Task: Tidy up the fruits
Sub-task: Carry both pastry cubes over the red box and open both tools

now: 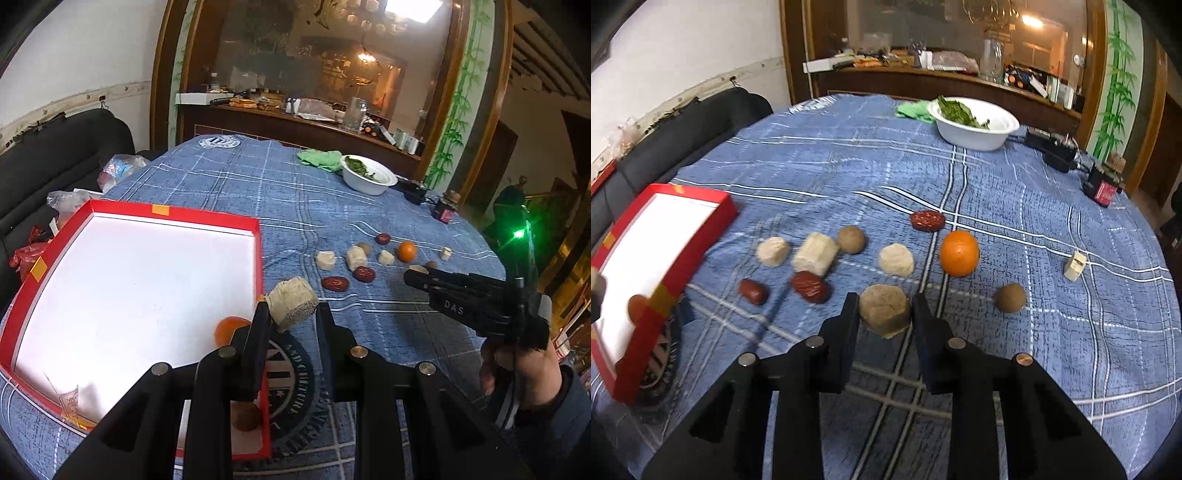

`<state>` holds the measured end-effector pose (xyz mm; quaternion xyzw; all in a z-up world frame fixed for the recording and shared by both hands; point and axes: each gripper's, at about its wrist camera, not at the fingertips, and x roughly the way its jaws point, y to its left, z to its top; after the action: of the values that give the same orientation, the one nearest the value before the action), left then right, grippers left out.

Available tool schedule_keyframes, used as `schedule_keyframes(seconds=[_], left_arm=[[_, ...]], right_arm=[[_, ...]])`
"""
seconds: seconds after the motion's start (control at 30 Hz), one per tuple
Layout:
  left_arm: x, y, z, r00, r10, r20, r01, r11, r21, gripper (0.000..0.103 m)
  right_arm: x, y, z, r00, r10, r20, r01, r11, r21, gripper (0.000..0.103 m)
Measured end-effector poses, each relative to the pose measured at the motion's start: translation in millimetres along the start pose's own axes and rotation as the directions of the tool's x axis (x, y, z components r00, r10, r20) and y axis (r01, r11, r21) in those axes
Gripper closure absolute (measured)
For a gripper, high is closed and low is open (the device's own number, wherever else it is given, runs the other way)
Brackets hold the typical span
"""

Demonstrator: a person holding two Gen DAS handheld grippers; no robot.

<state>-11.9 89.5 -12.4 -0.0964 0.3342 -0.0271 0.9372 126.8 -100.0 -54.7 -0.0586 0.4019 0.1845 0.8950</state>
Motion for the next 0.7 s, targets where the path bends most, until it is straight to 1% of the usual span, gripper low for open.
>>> schedule_keyframes(seconds=[0.1,0.3,0.43,0.57,0.7], left_arm=[[-4,-6,-3,1.000,0.000,0.004,0.000,1.000,0.008,0.079],[-18,-6,-4,0.999,0.013,0.029,-0.013,1.000,0.003,0.079],[-29,-1,-6,0.998,0.041,0.052,-0.041,0.999,-0.002,0.079],[-40,17,-8,0.994,0.083,0.070,-0.081,0.996,-0.025,0.079],[-46,36,-10,0.989,0.127,0.077,-0.123,0.991,-0.057,0.079]], right_arm=[[-20,7,-5,1.000,0.020,0.021,-0.020,1.000,0.012,0.073],[-57,16,-18,0.997,0.051,0.050,-0.052,0.998,0.028,0.073],[-83,31,-23,0.992,0.090,0.086,-0.091,0.996,0.005,0.073],[-104,57,-24,0.981,0.151,0.120,-0.148,0.988,-0.032,0.073],[-114,88,-23,0.967,0.215,0.140,-0.205,0.975,-0.086,0.072]])
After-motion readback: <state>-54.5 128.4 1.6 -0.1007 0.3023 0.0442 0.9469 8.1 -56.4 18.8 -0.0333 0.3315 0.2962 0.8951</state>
